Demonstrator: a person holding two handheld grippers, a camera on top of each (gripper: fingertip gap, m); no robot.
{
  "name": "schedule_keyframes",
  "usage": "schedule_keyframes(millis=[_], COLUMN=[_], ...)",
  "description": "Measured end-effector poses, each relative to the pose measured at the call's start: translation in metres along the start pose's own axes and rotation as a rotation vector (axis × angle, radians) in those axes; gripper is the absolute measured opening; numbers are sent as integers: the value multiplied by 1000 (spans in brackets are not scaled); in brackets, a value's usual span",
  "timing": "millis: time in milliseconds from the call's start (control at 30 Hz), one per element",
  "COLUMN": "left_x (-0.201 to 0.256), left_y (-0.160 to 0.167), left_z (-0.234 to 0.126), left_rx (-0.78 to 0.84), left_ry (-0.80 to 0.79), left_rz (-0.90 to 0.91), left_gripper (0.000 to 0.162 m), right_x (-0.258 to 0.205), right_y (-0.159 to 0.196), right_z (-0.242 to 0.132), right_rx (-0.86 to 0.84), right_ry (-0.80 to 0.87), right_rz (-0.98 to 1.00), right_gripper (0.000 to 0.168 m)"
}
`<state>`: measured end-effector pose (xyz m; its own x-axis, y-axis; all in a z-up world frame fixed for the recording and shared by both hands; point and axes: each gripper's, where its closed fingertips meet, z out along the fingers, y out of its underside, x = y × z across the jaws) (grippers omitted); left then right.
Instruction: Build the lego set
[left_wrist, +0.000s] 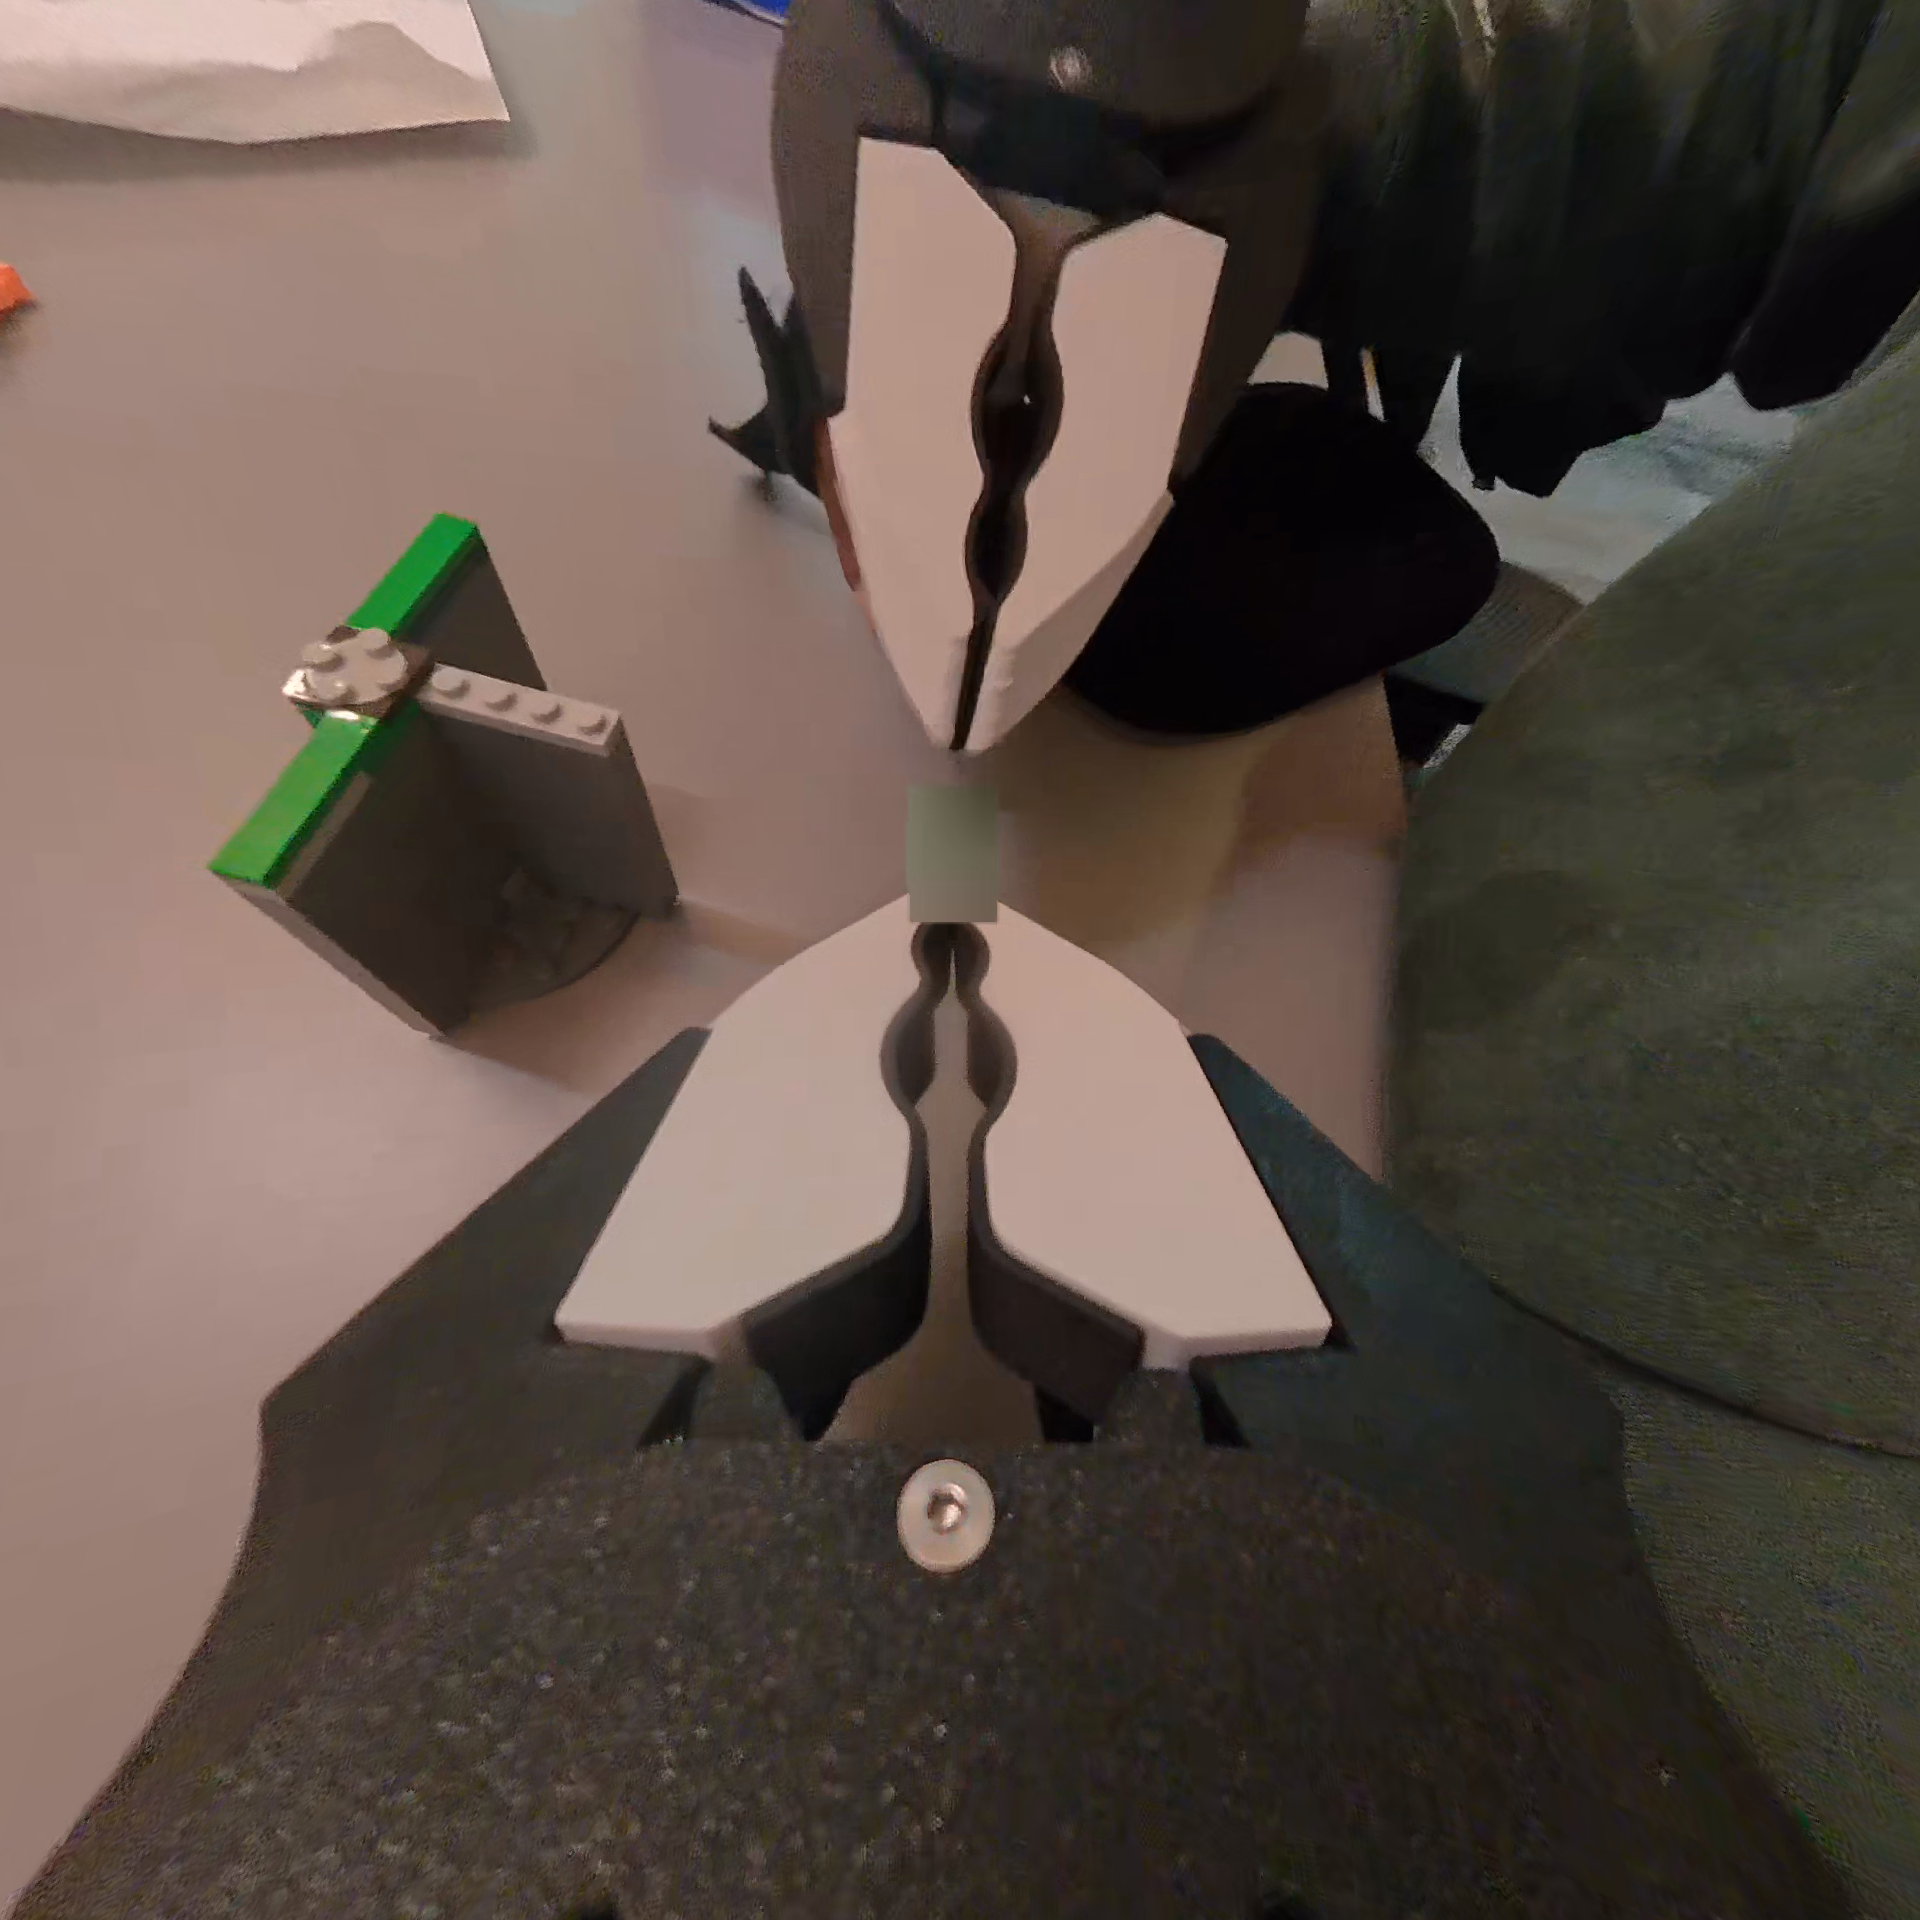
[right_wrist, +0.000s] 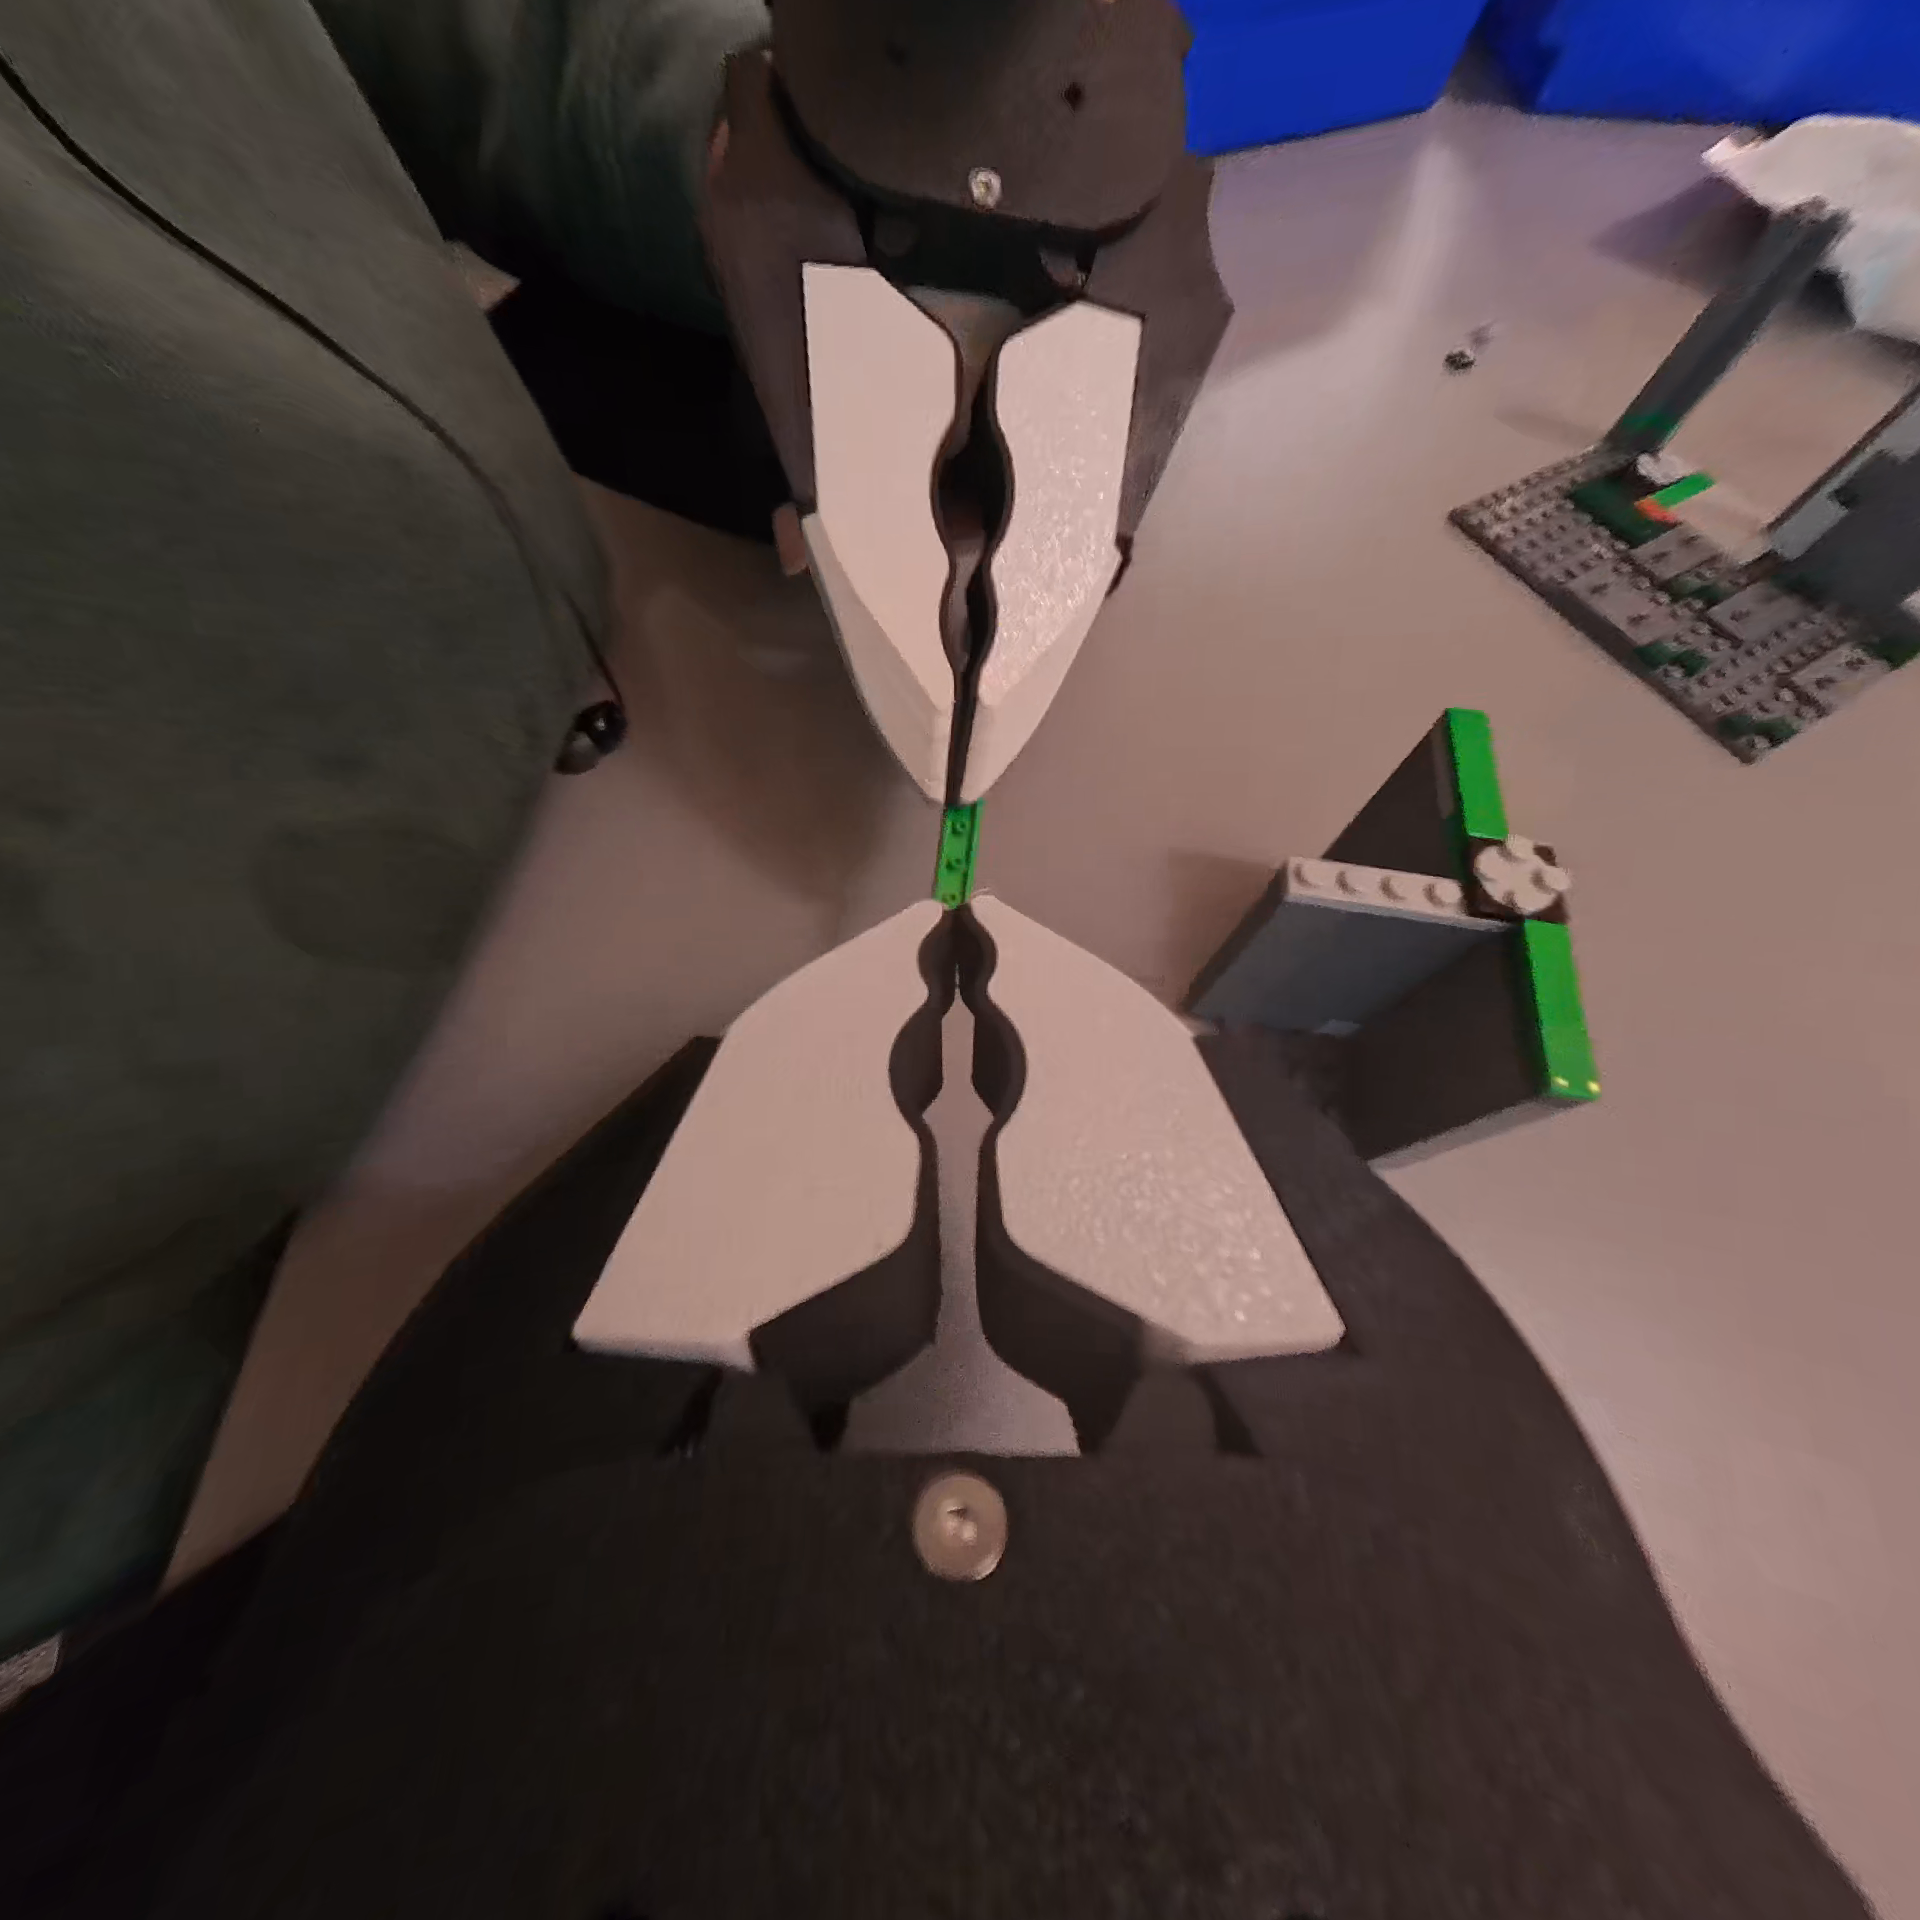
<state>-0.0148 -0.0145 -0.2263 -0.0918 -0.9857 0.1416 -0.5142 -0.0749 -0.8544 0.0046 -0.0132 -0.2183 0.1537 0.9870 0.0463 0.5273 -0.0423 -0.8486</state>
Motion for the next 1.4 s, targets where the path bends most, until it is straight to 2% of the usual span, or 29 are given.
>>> schedule_keyframes(millis=[100,133,167,233,367,500,600,700,767,933,1033,1200,1300,1400], left_x=[2,3,2,1,4,3,6,9,13,30,37,38,33,26], left_y=[-4,-5,-6,-7,-14,-16,-15,-15,-16,-12,-8,-5,-5,-13], left_z=[-2,-2,-3,-5,-7,-8,-8,-8,-7,1,7,11,10,3], left_rx=[24,31,38,48,80,90,81,71,57,5,-10,4,26,115], left_ry=[15,26,26,32,55,55,50,13,-11,8,62,140,137,164], left_rz=[-16,-26,-34,-51,-80,-91,-65,51,139,245,154,-43,-114,-235], left_gripper=[0,0,0,0,0,0,0,0,20,16,11,5,4,3], right_x=[-1,-4,-7,-8,5,4,0,-11,-20,-32,-35,-33,-28,-18], right_y=[-4,-6,-6,-9,-10,-17,-17,-15,-16,-13,-10,-9,-11,-23], right_z=[-2,0,3,7,10,6,3,1,-3,-6,-3,2,3,3], right_rx=[-2,1,-4,8,-13,19,3,0,7,-69,-152,-269,-311,-248], right_ry=[25,24,30,71,249,273,205,26,-131,-426,-519,-579,-568,-489], right_rz=[-80,-106,-131,-192,-342,-397,-350,-163,-21,202,231,196,155,119], right_gripper=[0,19,27,31,22,3,3,3,3,3,2,2,3,9])
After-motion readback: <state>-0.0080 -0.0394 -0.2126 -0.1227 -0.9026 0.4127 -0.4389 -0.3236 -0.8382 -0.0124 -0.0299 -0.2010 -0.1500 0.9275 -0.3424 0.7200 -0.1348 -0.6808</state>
